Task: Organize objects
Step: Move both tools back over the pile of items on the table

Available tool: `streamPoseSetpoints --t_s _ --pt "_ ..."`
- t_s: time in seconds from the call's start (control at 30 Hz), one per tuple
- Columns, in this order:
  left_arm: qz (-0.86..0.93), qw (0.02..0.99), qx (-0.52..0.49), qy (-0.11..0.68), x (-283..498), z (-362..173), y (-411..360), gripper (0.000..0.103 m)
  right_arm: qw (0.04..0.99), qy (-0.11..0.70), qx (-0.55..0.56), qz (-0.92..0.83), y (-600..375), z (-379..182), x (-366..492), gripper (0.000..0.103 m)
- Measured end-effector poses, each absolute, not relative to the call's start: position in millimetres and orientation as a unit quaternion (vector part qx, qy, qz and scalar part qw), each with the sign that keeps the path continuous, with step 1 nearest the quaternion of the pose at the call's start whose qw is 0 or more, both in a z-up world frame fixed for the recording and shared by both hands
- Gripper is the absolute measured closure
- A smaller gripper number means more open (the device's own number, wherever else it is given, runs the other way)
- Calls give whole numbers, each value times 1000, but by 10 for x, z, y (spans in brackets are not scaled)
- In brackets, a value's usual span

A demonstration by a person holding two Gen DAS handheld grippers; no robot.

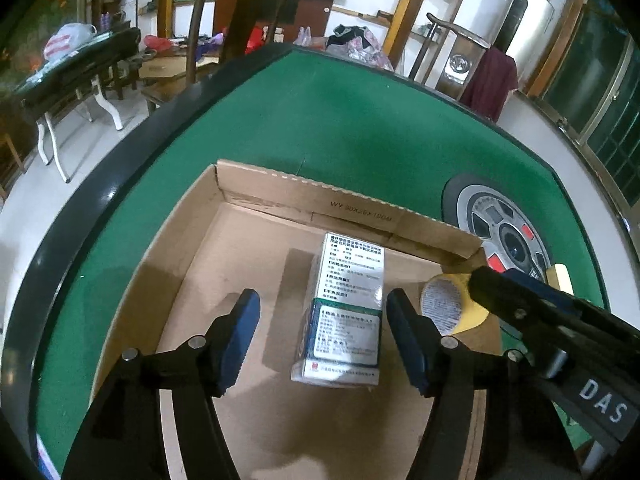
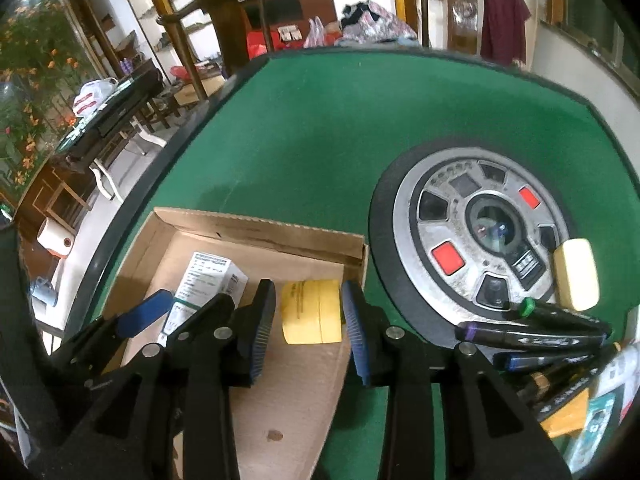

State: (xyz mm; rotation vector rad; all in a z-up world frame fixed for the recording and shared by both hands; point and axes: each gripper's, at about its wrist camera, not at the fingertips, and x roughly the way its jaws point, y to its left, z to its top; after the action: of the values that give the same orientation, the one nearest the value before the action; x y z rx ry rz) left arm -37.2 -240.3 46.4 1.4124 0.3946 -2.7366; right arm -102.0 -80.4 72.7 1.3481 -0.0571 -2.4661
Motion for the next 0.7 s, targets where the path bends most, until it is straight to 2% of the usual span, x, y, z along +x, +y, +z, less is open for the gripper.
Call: streamPoseSetpoints --t_s 0.17,0.33,0.5,0.63,0.7 --pt "-892 28 438 110 -207 632 -2291 43 163 -13 445 -881 -658 909 -791 69" --pt "-908 38 411 70 19 811 -2077 41 149 -32 415 -897 -360 1024 -555 51" --pt "-920 27 389 40 233 963 -1803 38 141 -42 408 -901 -89 1040 -375 51" --pt "-927 11 375 10 381 1033 -1507 29 129 -43 396 -908 180 1050 -201 51" --pt "-929 5 371 -1 446 1055 -1346 29 124 -46 393 -910 304 1043 -133 51"
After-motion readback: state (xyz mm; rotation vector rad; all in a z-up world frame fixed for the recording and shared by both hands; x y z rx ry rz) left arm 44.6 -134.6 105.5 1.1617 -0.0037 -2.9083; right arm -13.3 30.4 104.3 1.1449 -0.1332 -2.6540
